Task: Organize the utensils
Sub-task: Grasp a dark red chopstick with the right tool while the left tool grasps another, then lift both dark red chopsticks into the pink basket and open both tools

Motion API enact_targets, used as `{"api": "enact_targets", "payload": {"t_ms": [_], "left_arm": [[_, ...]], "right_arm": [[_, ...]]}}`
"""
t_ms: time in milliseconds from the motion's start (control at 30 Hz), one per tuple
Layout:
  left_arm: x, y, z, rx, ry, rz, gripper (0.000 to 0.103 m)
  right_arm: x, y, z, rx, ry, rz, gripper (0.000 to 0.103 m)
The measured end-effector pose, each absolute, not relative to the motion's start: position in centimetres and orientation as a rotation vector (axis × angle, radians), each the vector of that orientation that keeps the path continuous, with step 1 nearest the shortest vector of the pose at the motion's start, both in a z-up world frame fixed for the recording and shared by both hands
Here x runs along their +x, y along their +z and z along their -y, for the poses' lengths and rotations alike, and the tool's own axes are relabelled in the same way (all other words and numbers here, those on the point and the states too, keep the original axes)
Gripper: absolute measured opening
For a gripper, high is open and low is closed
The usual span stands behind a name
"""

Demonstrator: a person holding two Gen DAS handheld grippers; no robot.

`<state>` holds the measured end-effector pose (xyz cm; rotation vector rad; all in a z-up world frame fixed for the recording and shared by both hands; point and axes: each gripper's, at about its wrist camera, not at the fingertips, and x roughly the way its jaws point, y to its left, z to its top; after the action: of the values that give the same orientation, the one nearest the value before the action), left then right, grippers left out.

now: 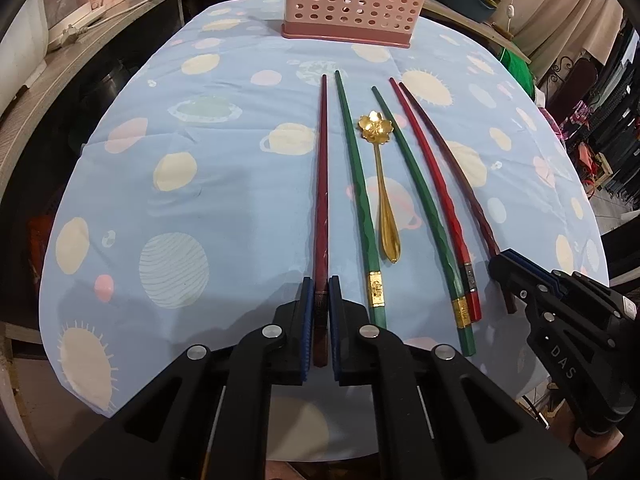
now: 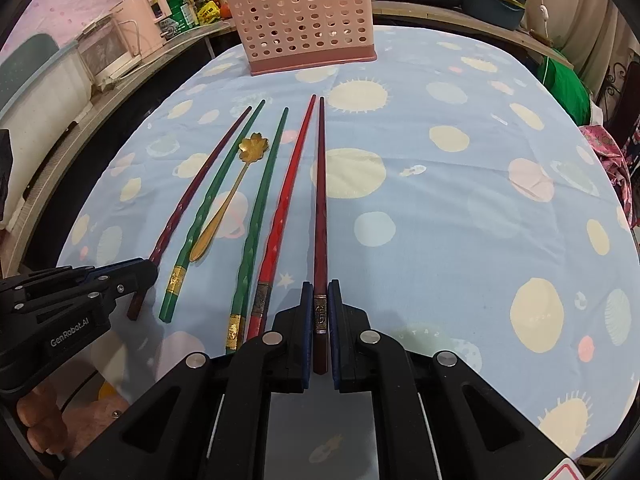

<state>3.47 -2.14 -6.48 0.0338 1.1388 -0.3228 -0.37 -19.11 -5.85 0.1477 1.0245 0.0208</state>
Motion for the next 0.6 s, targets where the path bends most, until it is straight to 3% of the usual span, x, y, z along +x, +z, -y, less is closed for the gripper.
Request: {"api": "enact_targets", "payload": {"t_ms": [600], "left_arm": [[4.9, -1.0, 1.2, -0.004, -0.290, -1.008, 0.007]], "right_arm": [[0.6, 1.1, 21.0, 0.225, 0.025, -0.863, 0.007]]}}
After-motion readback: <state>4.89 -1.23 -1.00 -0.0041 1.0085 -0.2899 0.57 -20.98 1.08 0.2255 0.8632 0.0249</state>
